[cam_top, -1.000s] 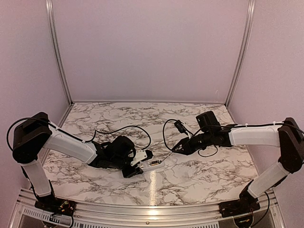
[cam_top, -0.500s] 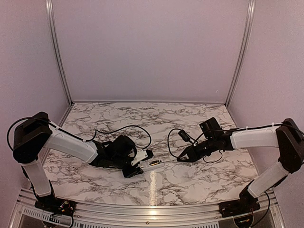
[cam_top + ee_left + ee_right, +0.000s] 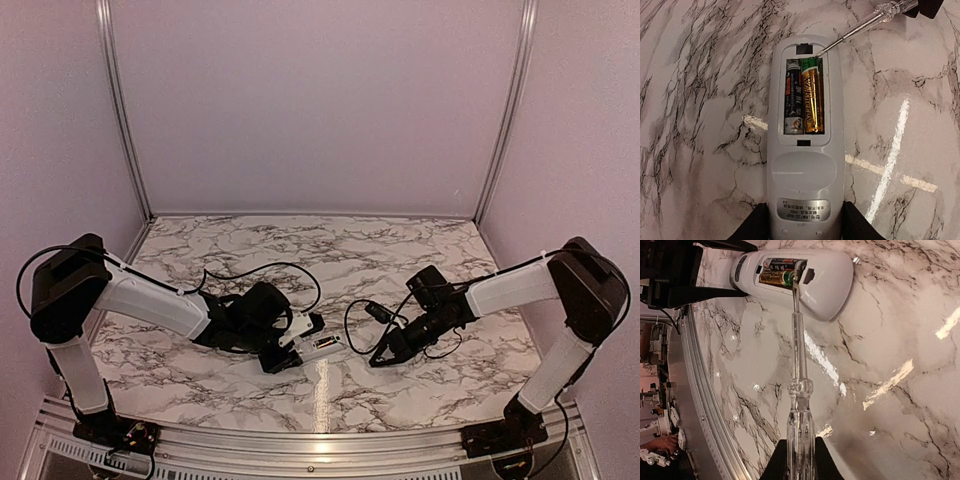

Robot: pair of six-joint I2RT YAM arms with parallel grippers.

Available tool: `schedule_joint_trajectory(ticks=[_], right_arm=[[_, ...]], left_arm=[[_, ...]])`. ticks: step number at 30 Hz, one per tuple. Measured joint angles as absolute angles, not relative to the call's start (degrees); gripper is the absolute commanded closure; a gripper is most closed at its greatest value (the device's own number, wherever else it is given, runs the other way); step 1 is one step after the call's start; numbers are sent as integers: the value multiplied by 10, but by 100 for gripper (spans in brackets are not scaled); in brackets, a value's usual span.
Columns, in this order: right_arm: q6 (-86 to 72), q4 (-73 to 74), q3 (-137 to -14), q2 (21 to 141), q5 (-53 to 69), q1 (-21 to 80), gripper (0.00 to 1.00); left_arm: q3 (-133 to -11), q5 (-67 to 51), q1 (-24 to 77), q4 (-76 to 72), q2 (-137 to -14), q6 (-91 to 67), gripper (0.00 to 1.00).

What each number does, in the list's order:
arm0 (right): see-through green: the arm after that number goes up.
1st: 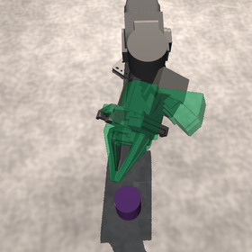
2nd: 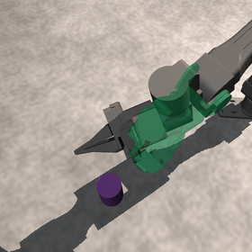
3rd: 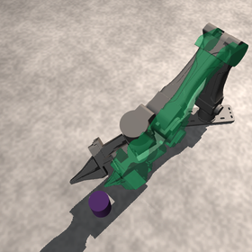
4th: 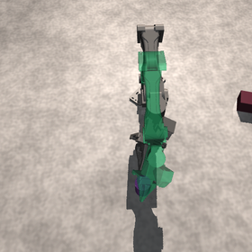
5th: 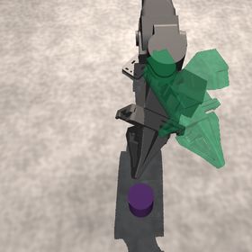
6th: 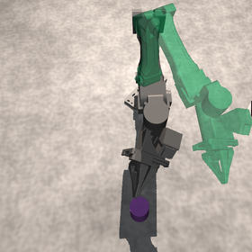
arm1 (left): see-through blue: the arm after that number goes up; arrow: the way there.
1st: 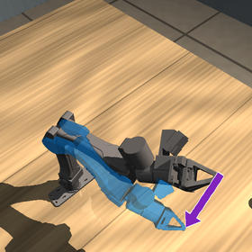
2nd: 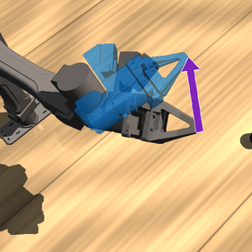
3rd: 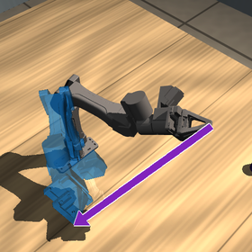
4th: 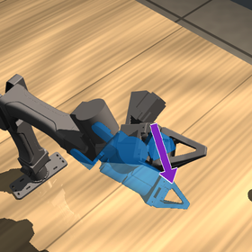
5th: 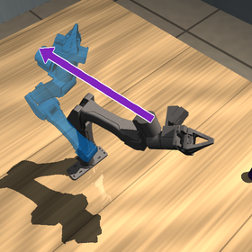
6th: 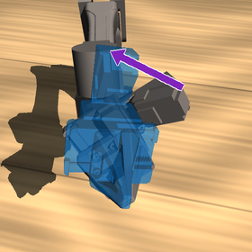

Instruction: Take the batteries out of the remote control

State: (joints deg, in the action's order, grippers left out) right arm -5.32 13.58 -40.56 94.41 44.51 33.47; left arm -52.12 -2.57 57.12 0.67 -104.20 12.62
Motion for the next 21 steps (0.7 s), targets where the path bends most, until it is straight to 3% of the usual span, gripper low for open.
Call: schedule_joint_trajectory(ticks=[15,21], right_arm=[[-26,188,-445,938,426,340,100],[3,184,-520,944,430,359,100]], left_arm=[[-527,-27,571,14,-1046,109,54],[-537,-24,571,0,-1057,115,54]])
